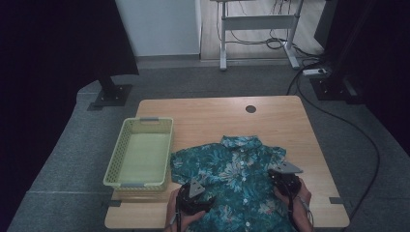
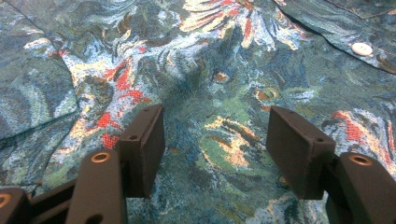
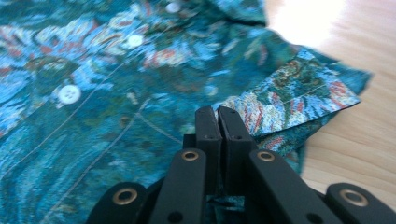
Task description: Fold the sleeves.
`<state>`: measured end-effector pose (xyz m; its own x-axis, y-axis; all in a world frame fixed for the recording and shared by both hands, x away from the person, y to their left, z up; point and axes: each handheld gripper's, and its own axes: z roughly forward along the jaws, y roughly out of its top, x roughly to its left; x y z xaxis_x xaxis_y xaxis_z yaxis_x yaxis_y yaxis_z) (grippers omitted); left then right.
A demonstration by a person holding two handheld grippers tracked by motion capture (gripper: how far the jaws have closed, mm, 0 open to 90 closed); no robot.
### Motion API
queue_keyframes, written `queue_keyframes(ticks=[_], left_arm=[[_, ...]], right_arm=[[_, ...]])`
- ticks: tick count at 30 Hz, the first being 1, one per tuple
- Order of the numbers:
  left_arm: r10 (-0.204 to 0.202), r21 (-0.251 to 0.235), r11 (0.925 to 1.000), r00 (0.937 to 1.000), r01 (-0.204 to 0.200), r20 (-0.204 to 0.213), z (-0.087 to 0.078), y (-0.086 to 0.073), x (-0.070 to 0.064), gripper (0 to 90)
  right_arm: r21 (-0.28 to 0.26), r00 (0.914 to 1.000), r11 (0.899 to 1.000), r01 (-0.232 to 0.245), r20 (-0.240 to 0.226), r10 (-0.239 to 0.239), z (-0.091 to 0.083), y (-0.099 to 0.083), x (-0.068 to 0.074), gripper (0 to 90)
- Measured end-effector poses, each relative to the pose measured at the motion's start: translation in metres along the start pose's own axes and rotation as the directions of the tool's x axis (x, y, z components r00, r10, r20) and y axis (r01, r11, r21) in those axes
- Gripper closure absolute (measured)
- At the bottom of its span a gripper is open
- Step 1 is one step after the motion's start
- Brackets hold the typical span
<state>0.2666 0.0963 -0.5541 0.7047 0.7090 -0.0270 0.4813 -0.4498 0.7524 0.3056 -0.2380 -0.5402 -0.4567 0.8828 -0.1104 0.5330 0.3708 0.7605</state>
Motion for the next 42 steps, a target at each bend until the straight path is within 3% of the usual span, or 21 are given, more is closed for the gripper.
queue_keyframes(ticks=[3, 5, 8, 18, 26, 30, 34, 36, 42], left_arm=[[0.001, 0.0, 1.0, 1.0, -0.001, -0.001, 0.0, 0.0, 0.0, 37.3], [0.001, 0.001, 1.0, 1.0, -0.001, -0.001, 0.0, 0.0, 0.0, 37.2], [0.002, 0.0, 1.0, 1.0, -0.002, -0.001, 0.0, 0.0, 0.0, 37.2], [0.001, 0.0, 1.0, 1.0, -0.001, 0.0, 0.0, 0.0, 0.0, 37.2], [0.001, -0.001, 1.0, 1.0, -0.001, 0.0, 0.0, 0.0, 0.0, 37.2], [0.002, 0.0, 1.0, 1.0, -0.002, -0.001, 0.0, 0.0, 0.0, 37.2], [0.0, 0.0, 1.0, 1.0, 0.0, 0.002, 0.0, 0.0, 0.0, 37.2], [-0.002, -0.001, 1.0, 1.0, 0.002, 0.003, 0.0, 0.0, 0.0, 37.2], [-0.003, -0.001, 1.0, 1.0, 0.003, 0.003, 0.0, 0.0, 0.0, 37.2]], right_arm=[[0.011, 0.9992, 1.0, 0.003, -0.04, -0.002, 0.003, -0.001, 0.004, 74.7], [-0.011, 0.9967, 0.999, -0.03, -0.076, 0.029, -0.001, 0.0, 0.002, 67.5], [-0.052, 0.9897, 0.996, -0.077, -0.125, 0.07, -0.012, 0.002, -0.005, 64.0], [-0.089, 0.9776, 0.985, -0.146, -0.166, 0.13, -0.041, -0.01, -0.022, 54.4], [-0.076, 0.976, 0.985, -0.156, -0.165, 0.142, -0.055, -0.026, -0.03, 49.5], [-0.052, 0.9784, 0.99, -0.127, -0.171, 0.117, -0.053, -0.03, -0.028, 56.7], [-0.013, 0.9897, 0.998, -0.069, -0.126, 0.067, -0.048, -0.031, -0.02, 84.2], [0.008, 0.992, 0.998, -0.066, -0.107, 0.067, -0.047, -0.032, -0.014, 86.3], [0.059, 0.9924, 0.998, -0.003, -0.122, 0.01, -0.043, -0.034, 0.009, 86.1]])
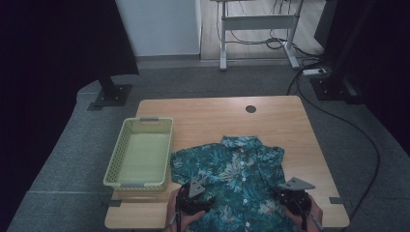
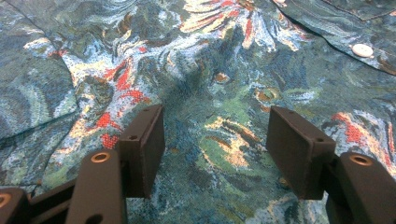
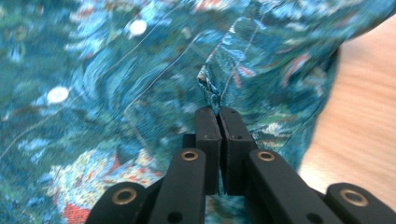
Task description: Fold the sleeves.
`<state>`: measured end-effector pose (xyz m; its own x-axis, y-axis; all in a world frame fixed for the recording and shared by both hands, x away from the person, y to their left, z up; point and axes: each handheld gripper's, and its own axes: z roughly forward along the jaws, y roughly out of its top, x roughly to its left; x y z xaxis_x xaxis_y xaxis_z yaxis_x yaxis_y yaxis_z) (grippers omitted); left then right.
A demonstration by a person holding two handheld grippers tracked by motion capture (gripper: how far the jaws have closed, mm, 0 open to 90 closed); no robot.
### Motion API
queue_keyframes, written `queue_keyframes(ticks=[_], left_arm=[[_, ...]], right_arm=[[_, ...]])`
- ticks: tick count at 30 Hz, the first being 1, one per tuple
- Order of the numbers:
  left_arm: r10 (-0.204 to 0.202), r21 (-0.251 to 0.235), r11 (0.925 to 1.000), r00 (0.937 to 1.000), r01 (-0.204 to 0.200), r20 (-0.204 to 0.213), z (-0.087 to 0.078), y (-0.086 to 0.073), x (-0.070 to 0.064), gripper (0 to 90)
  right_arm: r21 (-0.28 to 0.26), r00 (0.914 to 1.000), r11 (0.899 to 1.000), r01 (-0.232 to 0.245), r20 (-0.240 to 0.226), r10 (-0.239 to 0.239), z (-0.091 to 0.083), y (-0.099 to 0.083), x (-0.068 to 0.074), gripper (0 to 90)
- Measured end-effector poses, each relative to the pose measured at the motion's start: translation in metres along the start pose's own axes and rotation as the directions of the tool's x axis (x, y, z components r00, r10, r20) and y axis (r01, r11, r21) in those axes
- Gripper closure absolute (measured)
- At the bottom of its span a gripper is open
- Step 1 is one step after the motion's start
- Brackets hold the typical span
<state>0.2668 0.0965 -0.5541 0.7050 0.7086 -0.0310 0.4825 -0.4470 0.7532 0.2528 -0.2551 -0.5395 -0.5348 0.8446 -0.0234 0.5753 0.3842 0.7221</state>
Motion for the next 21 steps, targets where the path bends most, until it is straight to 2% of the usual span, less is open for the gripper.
queue_keyframes(ticks=[2, 8, 11, 16, 21], left_arm=[[0.001, 0.0, 1.0, 1.0, -0.001, 0.0, 0.0, 0.0, 0.0, 37.2], [-0.007, -0.002, 1.0, 1.0, 0.007, 0.007, 0.0, 0.0, 0.001, 37.2], [-0.003, -0.001, 1.0, 1.0, 0.003, 0.004, 0.0, 0.0, 0.001, 37.2], [-0.004, -0.002, 1.0, 1.0, 0.004, 0.004, 0.0, 0.0, 0.001, 37.2], [-0.003, -0.002, 1.0, 1.0, 0.003, 0.004, 0.0, 0.0, 0.001, 37.2]], right_arm=[[0.021, 0.9999, 1.0, -0.003, -0.01, 0.003, 0.005, -0.001, 0.001, 84.4], [0.023, 0.9945, 0.998, -0.062, -0.083, 0.064, 0.008, -0.004, -0.007, 59.8], [0.02, 0.9922, 0.997, -0.07, -0.102, 0.072, 0.007, -0.004, -0.009, 57.0], [-0.03, 0.9874, 0.996, -0.088, -0.135, 0.083, -0.001, 0.002, -0.011, 53.5], [-0.058, 0.989, 0.994, -0.088, -0.124, 0.08, -0.005, 0.013, -0.016, 52.0]])
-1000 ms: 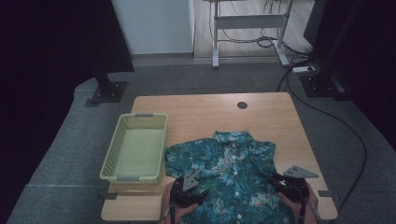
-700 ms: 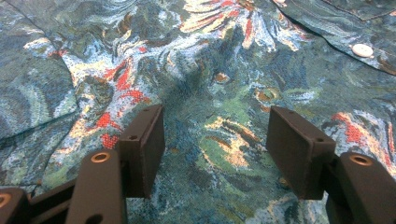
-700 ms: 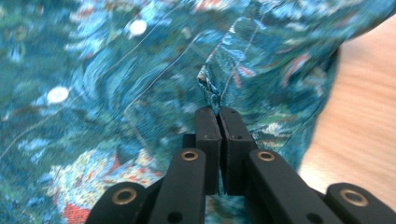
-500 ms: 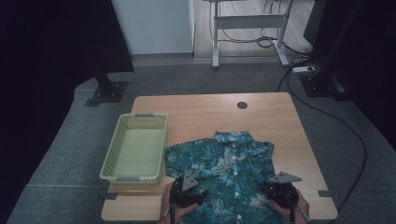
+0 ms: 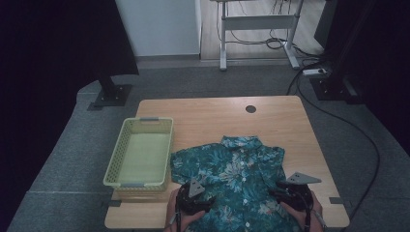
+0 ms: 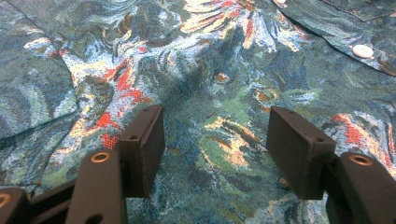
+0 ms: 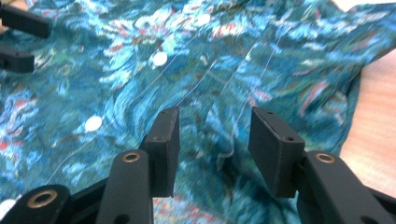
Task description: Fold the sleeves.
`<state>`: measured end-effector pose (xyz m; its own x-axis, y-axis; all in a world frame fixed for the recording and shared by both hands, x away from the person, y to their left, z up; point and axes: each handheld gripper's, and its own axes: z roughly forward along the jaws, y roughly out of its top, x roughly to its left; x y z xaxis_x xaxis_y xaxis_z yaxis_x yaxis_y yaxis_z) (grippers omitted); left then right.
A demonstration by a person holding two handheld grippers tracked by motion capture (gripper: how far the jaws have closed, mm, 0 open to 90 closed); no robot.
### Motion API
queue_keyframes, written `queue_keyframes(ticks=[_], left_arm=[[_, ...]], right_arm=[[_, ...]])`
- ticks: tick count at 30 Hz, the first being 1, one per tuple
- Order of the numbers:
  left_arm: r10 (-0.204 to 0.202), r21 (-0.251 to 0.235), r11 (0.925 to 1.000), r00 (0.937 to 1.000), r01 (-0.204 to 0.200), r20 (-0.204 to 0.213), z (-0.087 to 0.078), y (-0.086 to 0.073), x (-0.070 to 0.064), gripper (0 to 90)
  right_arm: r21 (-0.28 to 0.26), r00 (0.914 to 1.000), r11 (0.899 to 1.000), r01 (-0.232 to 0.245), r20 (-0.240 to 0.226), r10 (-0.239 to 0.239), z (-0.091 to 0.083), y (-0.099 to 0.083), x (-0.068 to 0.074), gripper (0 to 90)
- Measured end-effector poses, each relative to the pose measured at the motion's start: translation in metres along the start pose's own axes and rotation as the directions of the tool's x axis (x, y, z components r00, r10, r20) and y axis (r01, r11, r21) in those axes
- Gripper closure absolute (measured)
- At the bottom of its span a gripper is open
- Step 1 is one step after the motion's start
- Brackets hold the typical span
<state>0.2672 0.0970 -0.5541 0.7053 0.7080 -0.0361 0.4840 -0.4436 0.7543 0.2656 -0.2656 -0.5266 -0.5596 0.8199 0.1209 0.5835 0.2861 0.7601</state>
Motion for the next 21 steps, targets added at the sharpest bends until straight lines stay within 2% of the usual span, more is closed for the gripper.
queue_keyframes(ticks=[6, 9, 14, 21], left_arm=[[0.002, 0.001, 1.0, 1.0, -0.002, -0.001, 0.0, 0.0, 0.0, 37.2], [-0.002, 0.001, 1.0, 1.0, 0.002, 0.002, 0.0, 0.0, 0.0, 37.2], [-0.011, -0.003, 0.9999, 0.9999, 0.011, 0.01, 0.0, 0.0, 0.001, 37.0], [-0.014, -0.003, 0.9999, 0.9998, 0.014, 0.017, -0.001, 0.0, 0.002, 36.5]], right_arm=[[0.014, 0.9992, 1.0, -0.001, 0.04, 0.0, 0.012, 0.009, -0.007, 49.0], [0.028, 0.9979, 0.999, -0.017, 0.064, 0.015, 0.023, 0.014, -0.012, 46.1], [0.057, 0.9945, 0.998, -0.019, 0.104, 0.013, 0.044, 0.023, -0.019, 43.2], [0.076, 0.9934, 0.996, -0.036, 0.111, 0.027, 0.058, 0.026, -0.031, 42.6]])
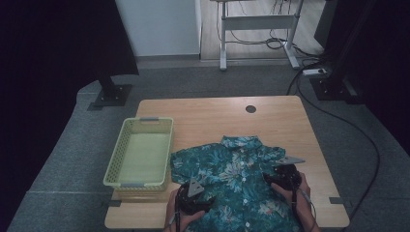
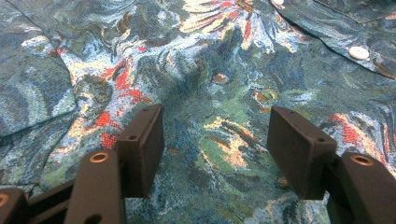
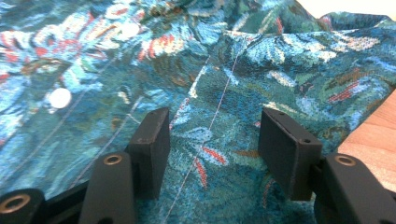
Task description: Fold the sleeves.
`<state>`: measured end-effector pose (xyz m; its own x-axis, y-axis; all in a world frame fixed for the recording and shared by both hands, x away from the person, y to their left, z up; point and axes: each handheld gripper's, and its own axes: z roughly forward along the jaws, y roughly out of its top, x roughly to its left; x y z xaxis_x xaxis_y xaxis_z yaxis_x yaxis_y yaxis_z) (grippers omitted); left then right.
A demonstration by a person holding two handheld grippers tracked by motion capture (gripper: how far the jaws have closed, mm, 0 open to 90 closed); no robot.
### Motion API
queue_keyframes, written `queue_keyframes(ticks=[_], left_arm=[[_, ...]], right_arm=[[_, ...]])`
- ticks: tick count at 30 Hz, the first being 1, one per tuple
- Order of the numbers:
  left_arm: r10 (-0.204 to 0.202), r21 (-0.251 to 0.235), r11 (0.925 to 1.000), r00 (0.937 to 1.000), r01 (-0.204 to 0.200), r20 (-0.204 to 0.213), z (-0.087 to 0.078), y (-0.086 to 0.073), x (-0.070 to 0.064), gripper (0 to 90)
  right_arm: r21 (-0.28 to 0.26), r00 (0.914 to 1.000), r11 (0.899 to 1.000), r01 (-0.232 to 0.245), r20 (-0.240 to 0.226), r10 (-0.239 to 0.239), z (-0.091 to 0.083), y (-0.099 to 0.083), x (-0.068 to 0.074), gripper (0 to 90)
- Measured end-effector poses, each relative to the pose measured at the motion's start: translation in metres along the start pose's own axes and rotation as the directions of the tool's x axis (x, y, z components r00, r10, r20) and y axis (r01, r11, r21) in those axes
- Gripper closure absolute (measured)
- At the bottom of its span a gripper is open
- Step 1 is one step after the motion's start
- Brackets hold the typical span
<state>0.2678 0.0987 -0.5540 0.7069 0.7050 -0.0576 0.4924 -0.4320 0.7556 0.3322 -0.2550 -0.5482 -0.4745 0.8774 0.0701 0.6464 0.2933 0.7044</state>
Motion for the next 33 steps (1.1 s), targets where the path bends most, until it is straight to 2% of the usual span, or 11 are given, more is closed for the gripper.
queue_keyframes(ticks=[4, 7, 16, 20, 29, 31, 33], left_arm=[[-0.003, -0.001, 1.0, 1.0, 0.003, 0.004, 0.0, 0.0, 0.0, 36.2], [-0.008, -0.009, 0.9999, 1.0, 0.008, 0.002, -0.001, -0.001, 0.0, 35.8], [-0.026, -0.055, 0.9982, 0.9996, 0.026, 0.007, -0.008, 0.002, -0.003, 35.9], [-0.038, -0.069, 0.9968, 0.9992, 0.039, 0.013, -0.012, 0.003, -0.002, 35.9], [-0.067, -0.064, 0.9957, 0.9978, 0.067, 0.003, -0.016, 0.003, 0.006, 35.1], [-0.076, -0.065, 0.995, 0.9971, 0.076, -0.002, -0.017, 0.002, 0.007, 35.1], [-0.081, -0.066, 0.9946, 0.9967, 0.08, -0.008, -0.017, 0.002, 0.008, 35.1]], right_arm=[[-0.022, 1.0, 1.0, -0.007, 0.002, 0.007, 0.001, -0.002, -0.001, 42.6], [-0.038, 0.9995, 0.999, 0.004, 0.031, -0.003, 0.001, -0.005, -0.002, 42.5], [-0.07, 0.9987, 0.998, 0.004, 0.05, 0.0, -0.007, -0.016, -0.017, 42.5], [-0.071, 0.9988, 0.997, 0.003, 0.049, 0.001, -0.011, -0.02, -0.023, 42.5], [-0.046, 0.9986, 0.999, 0.001, 0.054, 0.002, -0.018, -0.023, -0.036, 42.4], [-0.042, 0.9985, 0.999, -0.005, 0.055, 0.008, -0.02, -0.023, -0.037, 42.1], [-0.038, 0.9983, 0.999, -0.031, 0.048, 0.033, -0.021, -0.022, -0.038, 40.7]])
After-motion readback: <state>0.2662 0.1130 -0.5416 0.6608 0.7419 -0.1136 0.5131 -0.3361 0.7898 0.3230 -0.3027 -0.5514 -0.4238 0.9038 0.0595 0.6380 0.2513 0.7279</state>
